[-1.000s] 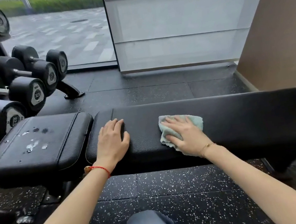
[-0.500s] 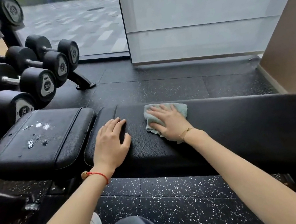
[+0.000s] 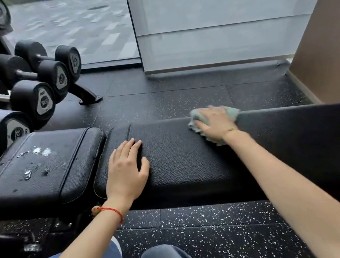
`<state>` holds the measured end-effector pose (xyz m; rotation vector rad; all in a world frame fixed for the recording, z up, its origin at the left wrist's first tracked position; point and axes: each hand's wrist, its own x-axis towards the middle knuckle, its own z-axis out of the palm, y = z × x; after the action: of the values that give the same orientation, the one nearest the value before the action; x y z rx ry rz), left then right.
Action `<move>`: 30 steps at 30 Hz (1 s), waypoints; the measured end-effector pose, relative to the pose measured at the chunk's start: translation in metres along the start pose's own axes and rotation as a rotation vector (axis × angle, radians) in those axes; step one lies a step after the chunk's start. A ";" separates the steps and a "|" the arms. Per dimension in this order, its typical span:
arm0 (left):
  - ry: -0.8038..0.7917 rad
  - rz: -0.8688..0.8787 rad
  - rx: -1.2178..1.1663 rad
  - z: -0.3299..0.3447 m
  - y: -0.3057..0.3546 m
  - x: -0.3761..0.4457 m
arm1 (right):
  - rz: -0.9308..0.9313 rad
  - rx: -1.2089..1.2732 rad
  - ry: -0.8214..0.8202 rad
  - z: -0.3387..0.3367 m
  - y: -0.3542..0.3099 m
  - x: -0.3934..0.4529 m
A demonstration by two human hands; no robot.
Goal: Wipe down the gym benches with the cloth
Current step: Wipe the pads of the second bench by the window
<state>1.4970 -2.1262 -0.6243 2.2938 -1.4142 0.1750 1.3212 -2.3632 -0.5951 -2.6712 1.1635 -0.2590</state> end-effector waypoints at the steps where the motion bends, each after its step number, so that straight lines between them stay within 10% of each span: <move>1: -0.001 0.002 -0.004 0.000 -0.001 0.000 | -0.109 -0.009 -0.016 0.008 -0.023 0.001; 7: 0.001 0.006 -0.015 0.001 -0.001 -0.001 | -0.387 0.181 -0.061 0.004 -0.028 -0.091; 15: 0.005 -0.002 0.000 0.002 0.000 -0.001 | 0.157 0.104 0.091 -0.021 0.082 -0.034; 23: -0.002 0.003 0.005 0.002 -0.001 -0.002 | -0.301 0.215 -0.049 -0.015 0.030 -0.135; 30: 0.009 -0.019 0.027 0.003 0.004 0.000 | -0.115 0.093 0.015 -0.005 0.014 -0.089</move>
<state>1.4936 -2.1291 -0.6260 2.3244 -1.3932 0.1998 1.2498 -2.3076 -0.6004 -2.6622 0.9777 -0.3435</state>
